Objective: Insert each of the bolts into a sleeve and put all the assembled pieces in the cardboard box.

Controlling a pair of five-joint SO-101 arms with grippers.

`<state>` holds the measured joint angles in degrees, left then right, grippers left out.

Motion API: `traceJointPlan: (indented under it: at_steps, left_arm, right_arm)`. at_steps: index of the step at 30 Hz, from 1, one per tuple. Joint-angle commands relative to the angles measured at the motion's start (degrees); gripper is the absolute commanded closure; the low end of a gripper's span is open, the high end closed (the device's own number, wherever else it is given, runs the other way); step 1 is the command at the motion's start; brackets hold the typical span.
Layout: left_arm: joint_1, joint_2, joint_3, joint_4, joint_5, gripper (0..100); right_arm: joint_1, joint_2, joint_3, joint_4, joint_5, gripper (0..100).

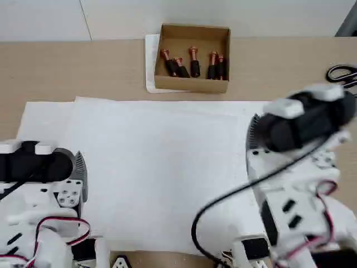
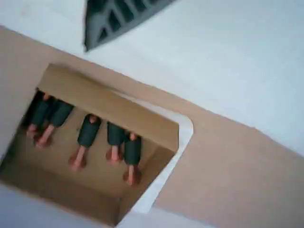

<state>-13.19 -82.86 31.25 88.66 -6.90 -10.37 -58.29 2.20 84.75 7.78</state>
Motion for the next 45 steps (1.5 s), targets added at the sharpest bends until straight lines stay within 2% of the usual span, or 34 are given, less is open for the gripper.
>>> traceJointPlan:
  at_steps: [1, 8, 11, 21, 30, 41, 45]
  left_arm:
    - [0.09, -4.75, 9.19, -9.41, 0.18, 84]
    - [0.09, -17.85, 33.01, -24.88, 0.00, 84]
    - [0.26, -22.07, 40.40, -27.43, 0.00, 84]
    - [0.44, -20.75, 51.91, -32.53, 0.18, 84]
    - [0.44, -20.75, 60.26, -32.26, 0.26, 84]
    - [0.26, -20.75, 63.52, -32.26, 0.26, 84]
    - [0.09, -20.75, 63.52, -32.35, 0.00, 84]
  right_arm:
    - [0.48, -2.42, 15.30, -7.69, 0.35, 76.6]
    - [0.48, -8.48, 42.20, -23.78, 0.62, 76.6]
    - [0.48, -11.91, 52.13, -28.53, 0.62, 76.7]
    - [0.57, -30.73, 77.98, -39.96, 0.44, 76.7]
    - [0.57, -44.97, 89.32, -39.16, 0.35, 76.7]
    - [0.57, -45.67, 94.24, -31.34, 0.44, 76.7]
    - [0.48, -45.67, 94.24, -31.34, 0.62, 76.7]
